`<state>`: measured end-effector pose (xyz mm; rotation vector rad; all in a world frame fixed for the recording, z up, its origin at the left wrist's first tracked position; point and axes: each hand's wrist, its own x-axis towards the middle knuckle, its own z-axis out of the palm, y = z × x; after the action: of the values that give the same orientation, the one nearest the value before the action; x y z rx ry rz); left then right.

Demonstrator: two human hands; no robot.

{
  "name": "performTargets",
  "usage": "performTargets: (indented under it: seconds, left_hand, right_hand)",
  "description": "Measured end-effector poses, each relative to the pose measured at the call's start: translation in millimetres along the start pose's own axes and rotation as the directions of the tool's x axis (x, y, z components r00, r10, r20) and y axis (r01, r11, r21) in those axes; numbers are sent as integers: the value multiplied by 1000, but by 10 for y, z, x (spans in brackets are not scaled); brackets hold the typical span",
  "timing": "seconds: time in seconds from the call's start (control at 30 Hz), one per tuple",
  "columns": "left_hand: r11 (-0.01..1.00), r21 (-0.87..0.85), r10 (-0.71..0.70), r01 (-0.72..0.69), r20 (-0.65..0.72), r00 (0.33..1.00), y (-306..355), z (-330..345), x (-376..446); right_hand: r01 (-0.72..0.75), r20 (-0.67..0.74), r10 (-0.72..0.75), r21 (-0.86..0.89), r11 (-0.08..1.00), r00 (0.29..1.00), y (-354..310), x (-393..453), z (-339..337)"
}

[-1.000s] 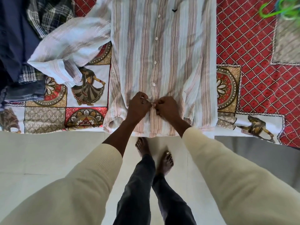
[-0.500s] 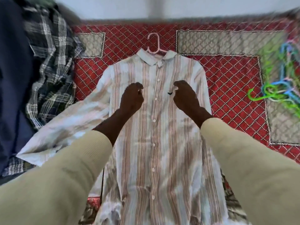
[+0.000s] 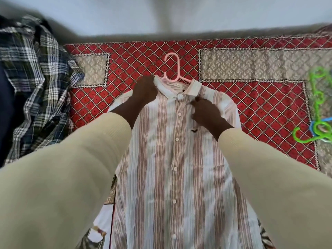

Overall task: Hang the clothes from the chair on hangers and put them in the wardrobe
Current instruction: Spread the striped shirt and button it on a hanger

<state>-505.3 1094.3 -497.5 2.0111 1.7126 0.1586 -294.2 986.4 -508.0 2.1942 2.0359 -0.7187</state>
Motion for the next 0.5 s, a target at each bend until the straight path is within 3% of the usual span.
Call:
performTargets:
  seconds: [0.2, 0.3, 0.33, 0.4, 0.5]
  left_hand:
    - [928, -308, -208, 208, 35, 978, 46, -128, 19]
    - [887, -421, -215, 188, -15, 977, 171, -264, -160]
    - [890, -434, -178, 139, -51, 983, 224, -332, -252]
    - [904, -427, -70, 20, -102, 992, 338, -473, -491]
    - [887, -446, 41, -120, -183, 982, 489, -725, -856]
  right_hand:
    - [-44, 34, 43, 32, 999, 998, -60, -11, -61]
    - [-24, 92, 18, 69, 997, 996, -120, -176, -140]
    - [-41, 47, 36, 117, 992, 998, -142, -268, -206]
    - [-62, -188, 110, 244, 968, 976, -179, -511, -384]
    - [-27, -497, 141, 228, 973, 856, -177, -873, -754]
